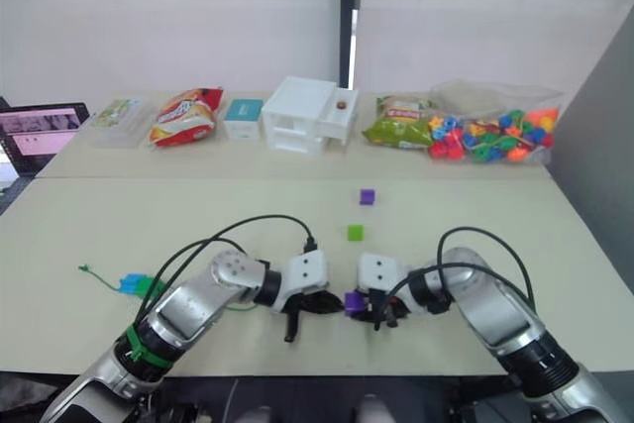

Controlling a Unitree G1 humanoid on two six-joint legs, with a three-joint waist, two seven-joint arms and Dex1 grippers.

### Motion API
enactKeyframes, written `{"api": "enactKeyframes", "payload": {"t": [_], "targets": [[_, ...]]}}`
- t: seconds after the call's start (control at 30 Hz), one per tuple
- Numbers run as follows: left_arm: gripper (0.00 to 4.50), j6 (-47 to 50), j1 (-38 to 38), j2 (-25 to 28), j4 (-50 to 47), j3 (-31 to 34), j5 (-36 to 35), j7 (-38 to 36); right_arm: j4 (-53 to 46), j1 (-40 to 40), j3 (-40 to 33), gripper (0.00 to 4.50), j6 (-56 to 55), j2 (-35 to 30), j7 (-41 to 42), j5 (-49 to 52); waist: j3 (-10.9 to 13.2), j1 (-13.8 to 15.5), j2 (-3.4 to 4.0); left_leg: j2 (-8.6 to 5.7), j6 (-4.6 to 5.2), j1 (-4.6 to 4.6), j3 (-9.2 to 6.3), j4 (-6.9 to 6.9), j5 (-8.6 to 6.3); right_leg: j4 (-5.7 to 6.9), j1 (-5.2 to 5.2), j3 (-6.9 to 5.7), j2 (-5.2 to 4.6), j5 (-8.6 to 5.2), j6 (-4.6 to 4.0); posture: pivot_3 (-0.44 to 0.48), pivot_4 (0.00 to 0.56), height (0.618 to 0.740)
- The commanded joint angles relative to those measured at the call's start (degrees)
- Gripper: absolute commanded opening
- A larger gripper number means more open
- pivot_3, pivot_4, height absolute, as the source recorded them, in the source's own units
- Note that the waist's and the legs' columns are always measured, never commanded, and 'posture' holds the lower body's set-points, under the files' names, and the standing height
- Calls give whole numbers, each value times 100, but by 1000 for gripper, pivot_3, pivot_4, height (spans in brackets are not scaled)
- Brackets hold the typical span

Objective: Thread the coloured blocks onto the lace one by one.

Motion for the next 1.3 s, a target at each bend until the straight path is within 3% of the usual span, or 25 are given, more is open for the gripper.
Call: {"api": "enactKeyframes", "payload": {"t": [0.03, 0.13, 0.43, 0.6, 0.8, 1.1, 1.3], "targets": [[0, -175, -15, -16, -86, -71, -7, -103, -145, 131, 150, 1191, 71, 18, -53, -23, 0, 1, 0, 0, 0, 1, 0, 0, 0, 0, 0, 0, 0, 0, 0, 0, 150, 740], [0, -228, 48, 91, -66, 80, 13, -49, -171, 162, 140, 1191, 84, 9, -87, -24, 0, 2, 0, 0, 0, 1, 0, -1, 0, 0, 0, 0, 0, 0, 0, 0, 150, 740], [2899, -121, 256, 710, -614, 860, -621, -463, -183, 209, 144, 1191, 105, -3, -145, -11, 0, -10, 0, 1, 0, 1, 0, -2, 0, 2, -5, 0, 1, 0, 0, 0, 150, 740], [2899, -375, 641, 1121, -555, 929, -566, -571, -158, 195, 127, 1191, 103, -11, -141, -1, 0, -16, 0, 2, 0, 2, 0, -4, 0, 2, -5, 0, 1, 0, 0, 0, 150, 740], [2899, -632, 751, 958, -159, 759, -317, -310, -160, 188, 84, 1191, 102, -51, -123, 9, 0, -6, 0, 2, 0, 2, 0, -3, 0, -1, -3, -1, 1, 0, 0, 0, 150, 740], [89, -1006, 890, 714, 102, 665, -236, -362, -218, 166, 31, 1191, 171, -103, -104, 41, -3, -3, -1, 2, 0, 3, 0, -4, 0, 1, -1, 0, 1, 0, 0, 0, 150, 740], [37, -1036, 816, 517, 60, 700, -199, -273, -264, 201, 36, 1191, 206, -118, -128, 58, -3, 12, -1, 1, 0, 2, 0, -3, 0, 0, -1, -1, 0, 0, 0, 0, 150, 740]]}}
